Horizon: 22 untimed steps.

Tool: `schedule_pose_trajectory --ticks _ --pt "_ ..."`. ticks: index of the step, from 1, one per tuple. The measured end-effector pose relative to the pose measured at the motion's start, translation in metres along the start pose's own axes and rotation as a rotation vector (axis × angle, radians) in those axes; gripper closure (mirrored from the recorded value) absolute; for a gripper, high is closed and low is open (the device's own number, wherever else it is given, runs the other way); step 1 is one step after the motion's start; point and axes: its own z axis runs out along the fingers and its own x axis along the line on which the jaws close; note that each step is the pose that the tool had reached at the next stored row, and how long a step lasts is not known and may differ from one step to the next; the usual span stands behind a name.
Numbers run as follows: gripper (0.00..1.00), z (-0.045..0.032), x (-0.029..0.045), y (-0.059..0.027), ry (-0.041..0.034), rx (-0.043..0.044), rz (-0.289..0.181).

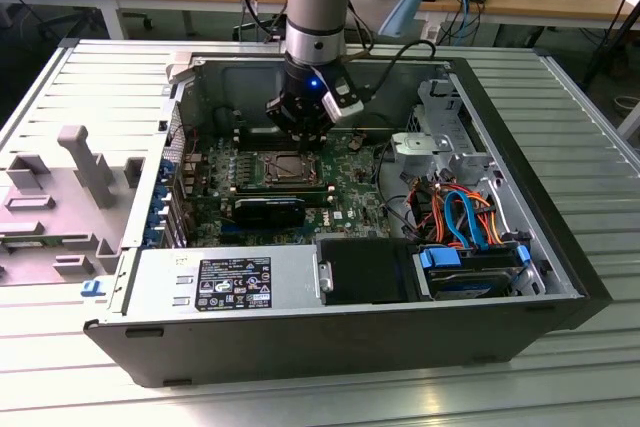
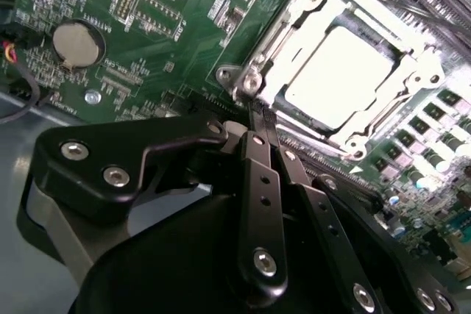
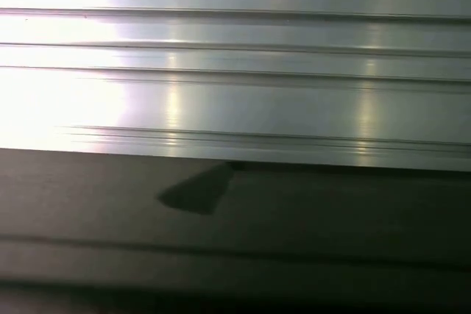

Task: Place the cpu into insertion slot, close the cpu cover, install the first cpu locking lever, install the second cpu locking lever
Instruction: 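Install the first cpu locking lever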

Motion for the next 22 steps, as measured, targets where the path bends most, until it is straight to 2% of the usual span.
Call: schedule_pose_trajectory --ticks 1,2,4,5,8,13,14,18,20,22 --pt "0.89 0.0004 0.0000 0.0001 -0.0006 -0.0115 0.000" --pt "0.89 0.0002 0.0001 -0.0002 -0.0006 -0.0170 -0.001" --pt "0.89 -0.0005 0.0000 0.0003 -0.0026 -0.0220 -0.001" --pt "0.89 -0.0043 -0.0001 0.0006 -0.0047 -0.0235 -0.001" --pt "0.89 -0.0133 0.0005 0.0002 -0.0039 -0.0215 -0.001" --pt "0.89 -0.0158 0.0009 -0.0060 -0.0038 -0.0211 -0.001" --pt "0.89 -0.0158 0.0011 -0.0115 -0.0038 -0.0204 -0.001" --pt "0.89 -0.0158 0.0018 -0.0248 -0.0036 -0.0159 0.000" --pt "0.89 -0.0152 0.0023 -0.0373 -0.0035 -0.0156 -0.001" --pt "0.89 -0.0149 0.0027 -0.0453 -0.0034 -0.0152 -0.001"
